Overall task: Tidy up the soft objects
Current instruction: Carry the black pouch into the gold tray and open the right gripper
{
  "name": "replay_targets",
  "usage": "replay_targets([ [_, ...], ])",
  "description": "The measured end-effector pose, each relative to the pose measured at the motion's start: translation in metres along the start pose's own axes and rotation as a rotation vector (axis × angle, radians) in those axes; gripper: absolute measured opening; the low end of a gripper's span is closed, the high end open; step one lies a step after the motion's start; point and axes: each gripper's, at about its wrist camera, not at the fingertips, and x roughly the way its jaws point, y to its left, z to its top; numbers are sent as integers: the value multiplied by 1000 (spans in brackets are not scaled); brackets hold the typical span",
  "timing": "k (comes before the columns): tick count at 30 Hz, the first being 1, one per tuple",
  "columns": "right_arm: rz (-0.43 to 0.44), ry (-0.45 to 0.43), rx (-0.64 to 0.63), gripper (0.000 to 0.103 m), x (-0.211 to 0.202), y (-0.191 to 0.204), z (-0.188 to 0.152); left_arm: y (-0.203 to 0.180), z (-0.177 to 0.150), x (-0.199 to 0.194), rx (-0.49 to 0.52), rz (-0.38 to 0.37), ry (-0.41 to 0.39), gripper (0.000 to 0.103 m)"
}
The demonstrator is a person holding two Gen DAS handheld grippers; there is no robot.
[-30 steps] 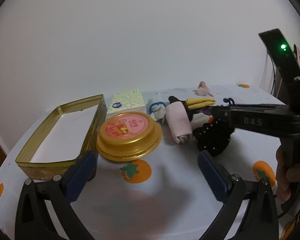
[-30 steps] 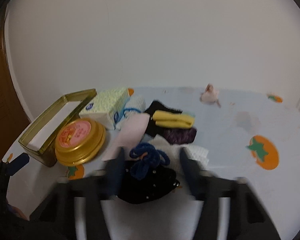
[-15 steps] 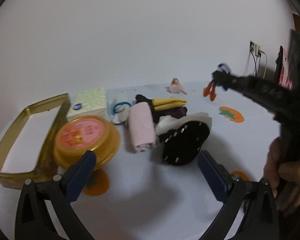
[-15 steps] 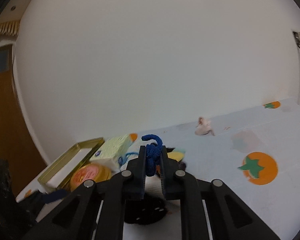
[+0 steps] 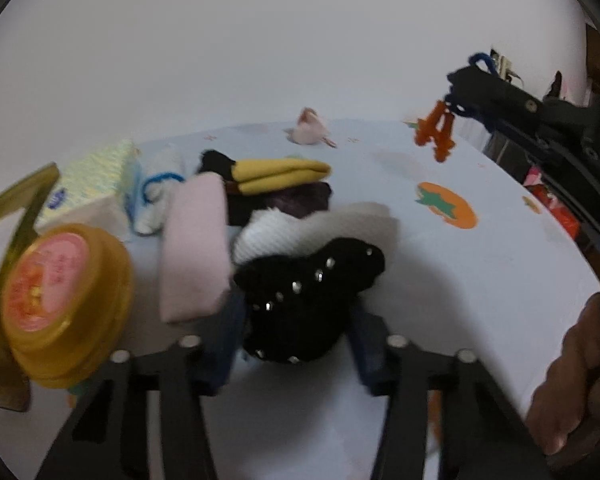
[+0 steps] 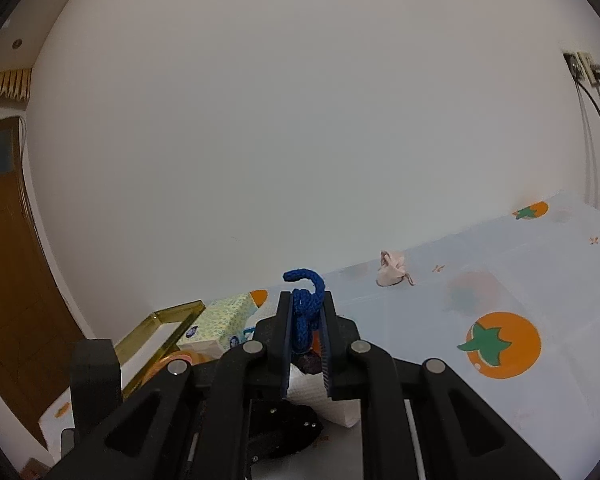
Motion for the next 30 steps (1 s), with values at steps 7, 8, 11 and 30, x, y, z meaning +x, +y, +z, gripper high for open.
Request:
replay_targets([
  [7, -62, -19, -37, 13, -5, 3, -2, 7, -8, -26, -24, -98, -76, 32],
  [8, -73, -25, -41, 13, -6, 3, -2, 10, -10, -32, -27, -115, -90, 32],
  [11, -119, -41, -55, 13, -5, 3, -3, 19, -16, -53, -30, -136, -143, 32],
  [30, -214, -67, -129, 13, -29, 71, -30, 99, -38, -108, -109, -28, -230, 32],
])
